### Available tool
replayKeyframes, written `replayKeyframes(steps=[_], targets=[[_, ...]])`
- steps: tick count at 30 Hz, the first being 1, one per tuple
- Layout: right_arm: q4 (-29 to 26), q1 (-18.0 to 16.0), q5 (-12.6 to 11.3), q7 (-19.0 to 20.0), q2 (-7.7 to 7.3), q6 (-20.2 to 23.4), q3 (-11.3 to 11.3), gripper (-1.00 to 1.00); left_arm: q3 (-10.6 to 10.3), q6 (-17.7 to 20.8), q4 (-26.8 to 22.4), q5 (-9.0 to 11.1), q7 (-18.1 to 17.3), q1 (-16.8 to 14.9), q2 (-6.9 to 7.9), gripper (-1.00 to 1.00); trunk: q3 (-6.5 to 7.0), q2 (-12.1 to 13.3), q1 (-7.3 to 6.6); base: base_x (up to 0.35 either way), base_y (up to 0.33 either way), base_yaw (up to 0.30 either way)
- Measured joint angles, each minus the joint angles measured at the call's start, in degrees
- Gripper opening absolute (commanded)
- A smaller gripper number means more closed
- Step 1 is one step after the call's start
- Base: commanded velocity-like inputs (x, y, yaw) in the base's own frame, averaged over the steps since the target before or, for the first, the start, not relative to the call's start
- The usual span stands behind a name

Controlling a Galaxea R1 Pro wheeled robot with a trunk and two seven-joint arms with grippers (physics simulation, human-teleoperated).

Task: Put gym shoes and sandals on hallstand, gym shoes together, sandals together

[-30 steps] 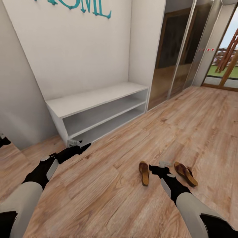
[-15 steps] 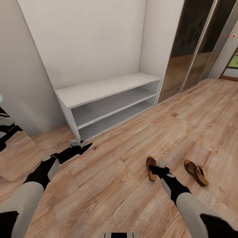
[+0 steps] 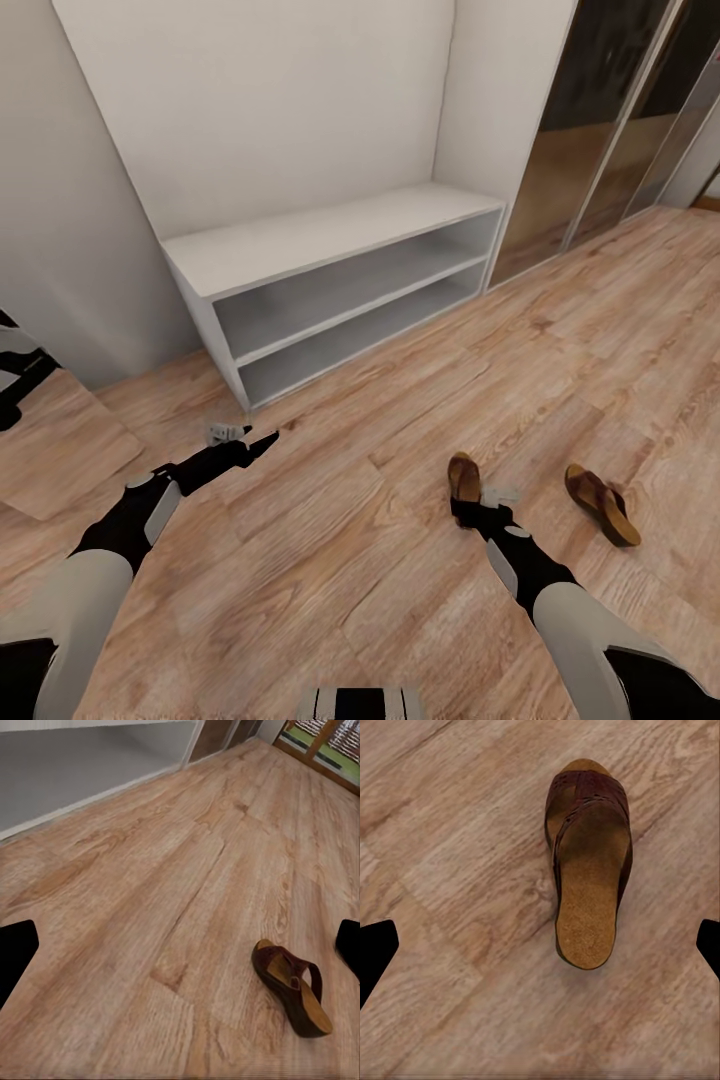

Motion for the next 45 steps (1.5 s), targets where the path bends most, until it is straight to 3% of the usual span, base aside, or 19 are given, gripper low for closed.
replayKeyframes(steps=[4, 15, 23, 31, 45], targets=[[0.01, 0.00, -0.03, 0.00, 0.00, -0.17, -0.05, 1.00, -0.05, -0.01, 0.00, 0.01, 0.00, 0.00, -0.01, 1.00, -0.82, -0.03, 0.05, 0.000, 0.000, 0.000], [-0.03, 0.00, -0.04, 0.00, 0.00, -0.31, -0.06, 1.00, -1.07, 0.00, 0.00, -0.05, 0.00, 0.00, -0.05, 1.00, -1.26, -0.04, 0.08, 0.000, 0.000, 0.000], [-0.13, 0.00, -0.05, 0.00, 0.00, -0.31, -0.06, 1.00, -2.52, -0.05, -0.15, -0.09, 0.00, 0.02, -0.72, 1.00, -3.48, -0.15, 0.28, 0.000, 0.000, 0.000], [-0.16, 0.00, -0.05, -0.02, 0.00, -0.31, -0.06, 1.00, -7.48, -0.06, -0.95, -0.32, -0.06, -0.01, -3.18, 1.00, -6.00, -0.26, 0.49, 0.000, 0.000, 0.000], [-0.23, 0.00, -0.05, -0.04, 0.00, -0.31, -0.14, 1.00, -7.94, -0.06, -1.10, -0.34, -0.07, -0.01, -3.41, 1.00, -9.99, -0.42, 0.80, 0.000, 0.000, -0.013]])
